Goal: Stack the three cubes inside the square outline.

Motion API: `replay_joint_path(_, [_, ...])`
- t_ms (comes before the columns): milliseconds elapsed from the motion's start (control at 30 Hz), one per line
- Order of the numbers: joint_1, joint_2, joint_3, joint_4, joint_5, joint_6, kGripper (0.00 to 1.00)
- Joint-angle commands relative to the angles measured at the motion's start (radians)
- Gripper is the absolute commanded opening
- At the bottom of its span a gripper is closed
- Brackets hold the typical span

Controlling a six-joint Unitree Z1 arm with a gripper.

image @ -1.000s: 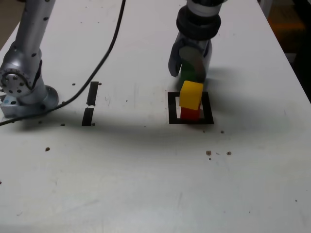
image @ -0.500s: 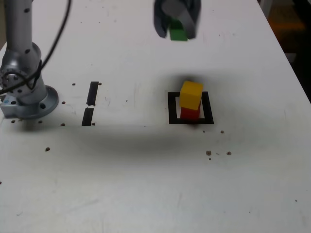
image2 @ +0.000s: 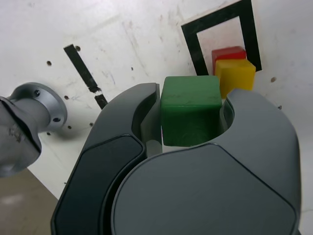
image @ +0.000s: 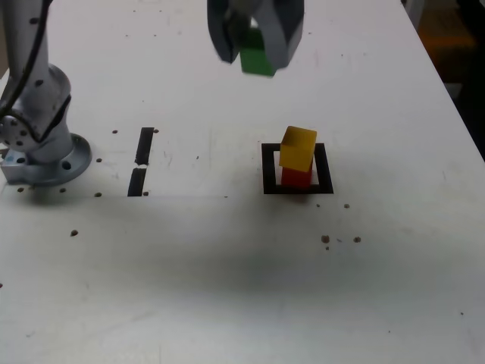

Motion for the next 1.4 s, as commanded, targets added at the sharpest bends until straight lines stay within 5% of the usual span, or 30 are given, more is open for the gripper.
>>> replay_joint_path(0, [-0.007, 0.012, -0.012, 0.008, -0.012, -0.003, 0.13])
replay_joint_path(200, [-0.036, 0.06, -0.052, 0.008, -0.04, -0.024, 0.13])
replay_joint_path(667, [-0.102, 0.106, -0.065, -0.041, -0.01, -0.114, 0.13])
replay_joint_path(1367, [-0.095, 0.211, -0.092, -0.048, -0.018, -0.107, 0.15])
